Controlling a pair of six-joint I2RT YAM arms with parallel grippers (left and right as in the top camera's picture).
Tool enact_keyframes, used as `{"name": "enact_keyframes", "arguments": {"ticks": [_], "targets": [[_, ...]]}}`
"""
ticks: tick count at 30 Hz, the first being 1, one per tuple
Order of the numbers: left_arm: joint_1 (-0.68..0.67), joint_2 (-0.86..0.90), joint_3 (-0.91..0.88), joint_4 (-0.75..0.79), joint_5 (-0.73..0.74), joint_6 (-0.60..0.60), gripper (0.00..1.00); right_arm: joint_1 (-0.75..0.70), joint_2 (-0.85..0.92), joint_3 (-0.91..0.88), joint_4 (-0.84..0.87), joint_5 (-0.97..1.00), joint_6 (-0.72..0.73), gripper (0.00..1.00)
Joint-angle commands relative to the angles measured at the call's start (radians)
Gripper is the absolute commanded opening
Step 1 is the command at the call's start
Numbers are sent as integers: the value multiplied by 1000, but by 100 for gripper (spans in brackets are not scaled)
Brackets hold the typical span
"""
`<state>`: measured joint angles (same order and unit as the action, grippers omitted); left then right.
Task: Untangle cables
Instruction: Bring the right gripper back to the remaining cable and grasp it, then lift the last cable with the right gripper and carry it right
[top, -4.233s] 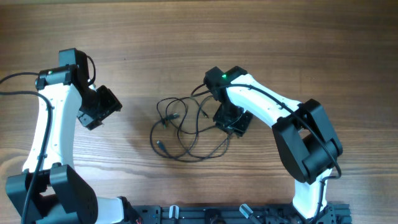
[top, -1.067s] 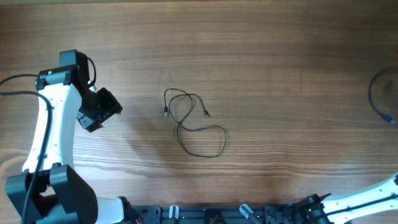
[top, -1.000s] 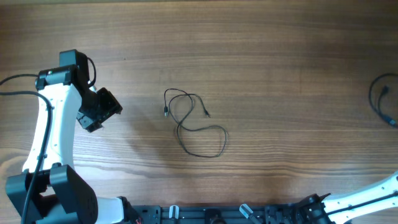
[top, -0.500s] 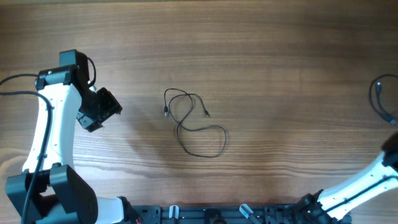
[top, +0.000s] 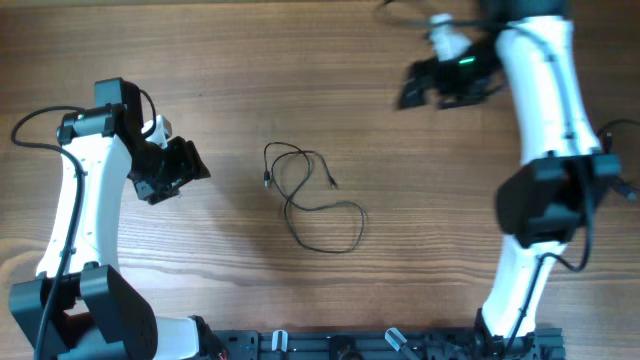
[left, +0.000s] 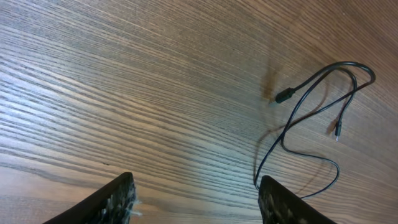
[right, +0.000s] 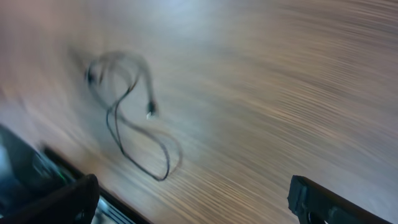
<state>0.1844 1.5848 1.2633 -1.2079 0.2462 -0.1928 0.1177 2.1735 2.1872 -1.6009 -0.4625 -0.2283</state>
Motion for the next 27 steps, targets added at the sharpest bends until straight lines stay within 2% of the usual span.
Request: {"name": "enact_keyframes", "arguments": {"ticks": [1,4,8,11,15,20,27], "targets": [[3,-18,12,4,19,30,66,169,10,-3,-4,68,-146,100],[3,-18,12,46,10,31,66,330,11,-3,6,185,-130,100],[3,-18,12,114,-51,29,63,457,13,-19,63,259,-48,100],[3,-18,12,132,-57,29,64,526,13,-86,138,259,67,100],[3,-18,12,139,-57,28,66,608,13,-218,234,260,152,100],[3,-18,12,153,-57,25,65,682,13,-369,397,259,416,100],[3,-18,12,153,-57,25,66,775,13,-459,548,260,550,99]]}}
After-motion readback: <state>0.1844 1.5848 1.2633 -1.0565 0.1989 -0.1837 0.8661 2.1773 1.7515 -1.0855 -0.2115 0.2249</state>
